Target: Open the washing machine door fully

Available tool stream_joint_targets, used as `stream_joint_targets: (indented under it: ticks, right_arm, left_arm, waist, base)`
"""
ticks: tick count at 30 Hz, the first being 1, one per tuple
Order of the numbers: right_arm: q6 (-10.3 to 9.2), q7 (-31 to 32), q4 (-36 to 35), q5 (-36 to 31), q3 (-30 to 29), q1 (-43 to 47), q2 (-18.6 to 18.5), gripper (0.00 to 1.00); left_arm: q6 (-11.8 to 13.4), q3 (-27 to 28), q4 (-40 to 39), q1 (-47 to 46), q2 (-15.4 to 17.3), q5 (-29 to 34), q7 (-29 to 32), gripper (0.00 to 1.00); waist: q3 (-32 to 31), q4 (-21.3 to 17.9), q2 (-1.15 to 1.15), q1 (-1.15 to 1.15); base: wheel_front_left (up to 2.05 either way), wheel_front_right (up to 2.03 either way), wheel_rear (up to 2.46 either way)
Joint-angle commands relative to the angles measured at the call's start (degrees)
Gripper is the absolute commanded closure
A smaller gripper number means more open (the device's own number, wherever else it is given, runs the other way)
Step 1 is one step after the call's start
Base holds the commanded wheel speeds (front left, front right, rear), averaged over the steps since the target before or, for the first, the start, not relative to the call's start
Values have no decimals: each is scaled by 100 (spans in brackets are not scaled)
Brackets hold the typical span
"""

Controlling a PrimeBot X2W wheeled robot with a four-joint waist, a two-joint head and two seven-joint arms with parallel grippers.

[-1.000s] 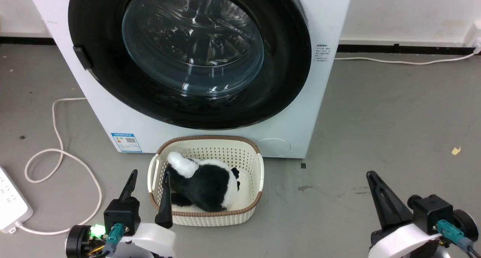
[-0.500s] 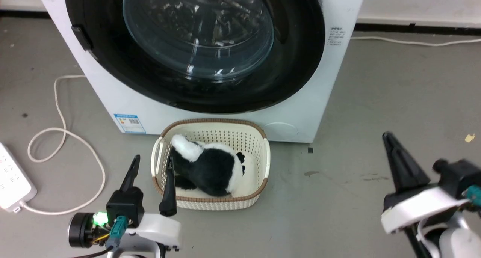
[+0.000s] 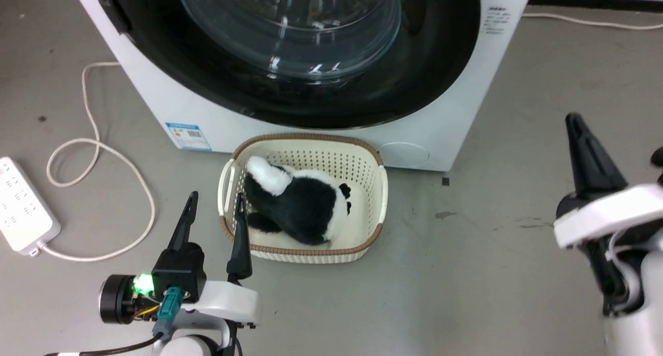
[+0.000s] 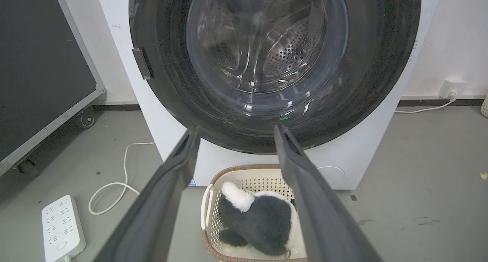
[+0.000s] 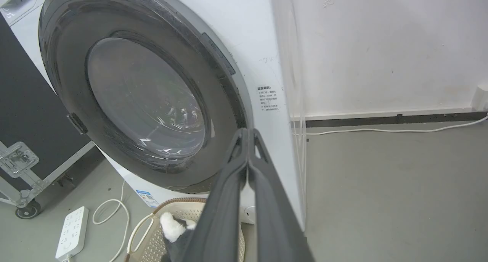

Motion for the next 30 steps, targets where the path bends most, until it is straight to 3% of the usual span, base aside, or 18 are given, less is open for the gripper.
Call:
stream_joint_targets:
  ticks: [1, 16, 30]
  right_arm:
    - [-3, 48, 52, 139, -55, -203, -18, 100]
    - [-4, 1022, 830, 1276, -697, -1694, 88, 100]
    - [-5, 2198, 1965, 1868, -1448, -3309, 96, 100]
  left_arm:
    - [43, -47, -34, -102, 31, 21, -55, 0]
    - [247, -270, -120, -343, 24, -7, -235, 0]
    - [432, -520, -191, -576, 11, -43, -415, 0]
  waist:
    - [74, 55, 0, -1]
    - [599, 443, 0, -1]
    - [1106, 793, 0, -1]
  base:
    - [0, 0, 0]
    - [0, 0, 0]
    - [0, 0, 0]
